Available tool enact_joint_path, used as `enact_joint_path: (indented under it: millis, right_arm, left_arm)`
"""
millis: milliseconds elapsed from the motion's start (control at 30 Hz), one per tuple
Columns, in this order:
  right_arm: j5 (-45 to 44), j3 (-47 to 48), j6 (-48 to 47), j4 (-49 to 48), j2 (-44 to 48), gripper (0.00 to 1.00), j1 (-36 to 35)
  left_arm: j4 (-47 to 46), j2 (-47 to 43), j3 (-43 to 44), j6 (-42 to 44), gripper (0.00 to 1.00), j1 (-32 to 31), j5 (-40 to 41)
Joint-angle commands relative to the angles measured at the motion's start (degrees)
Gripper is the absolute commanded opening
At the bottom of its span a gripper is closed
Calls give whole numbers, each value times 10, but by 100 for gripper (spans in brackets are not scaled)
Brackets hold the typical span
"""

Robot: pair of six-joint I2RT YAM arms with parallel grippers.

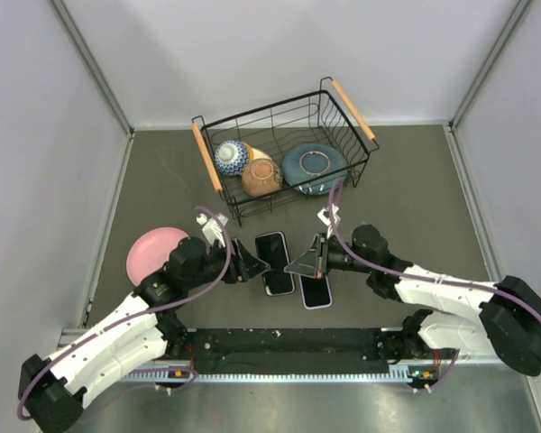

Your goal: Put the phone into the phone case

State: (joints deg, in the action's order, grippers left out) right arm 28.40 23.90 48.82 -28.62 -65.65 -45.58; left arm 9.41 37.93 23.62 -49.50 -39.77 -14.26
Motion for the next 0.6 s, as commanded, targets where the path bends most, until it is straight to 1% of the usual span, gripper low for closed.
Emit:
enact_joint_path:
  millis: [0, 67, 100, 133, 200, 233, 333, 433, 467, 500, 533, 567]
  right_arm:
    - [60, -19, 48, -203, 15, 0, 2]
    - [74, -33, 67, -246, 7, 0, 1]
    - [76, -39, 87, -297, 2, 0, 2]
    - [78, -51, 96, -317, -7, 0, 1]
    - [76, -61, 116, -363, -17, 0, 1]
    - [72, -70, 123, -401, -25, 0, 1]
    - [82, -65, 130, -420, -41, 0, 1]
    - [92, -61, 132, -424, -50, 0, 1]
    - [90, -62, 133, -424, -51, 1, 1]
    - [89, -63, 133, -421, -50, 3, 2]
    - [88, -63, 132, -416, -49, 5, 1]
    - [86, -64, 130, -403, -45, 10, 2]
  left_arm:
    - [-72, -25, -7, 4, 66, 3, -34]
    - [-88, -33, -13, -1, 65, 3, -38]
    - [-90, -35, -23, -9, 65, 3, -48]
    - [-123, -37, -29, -12, 64, 3, -54]
    - [-133, -37, -36, -22, 64, 3, -63]
    - [-140, -38, -41, -24, 63, 3, -73]
    - [-159, -37, -45, -29, 61, 3, -91]
    - [-167, -37, -45, -26, 42, 3, -96]
    - [-167, -37, -45, -25, 37, 3, -96]
    - [-171, -38, -45, -24, 28, 3, -100]
    - [-174, -38, -45, -24, 23, 2, -103]
    - [-178, -40, -45, -21, 19, 3, -111]
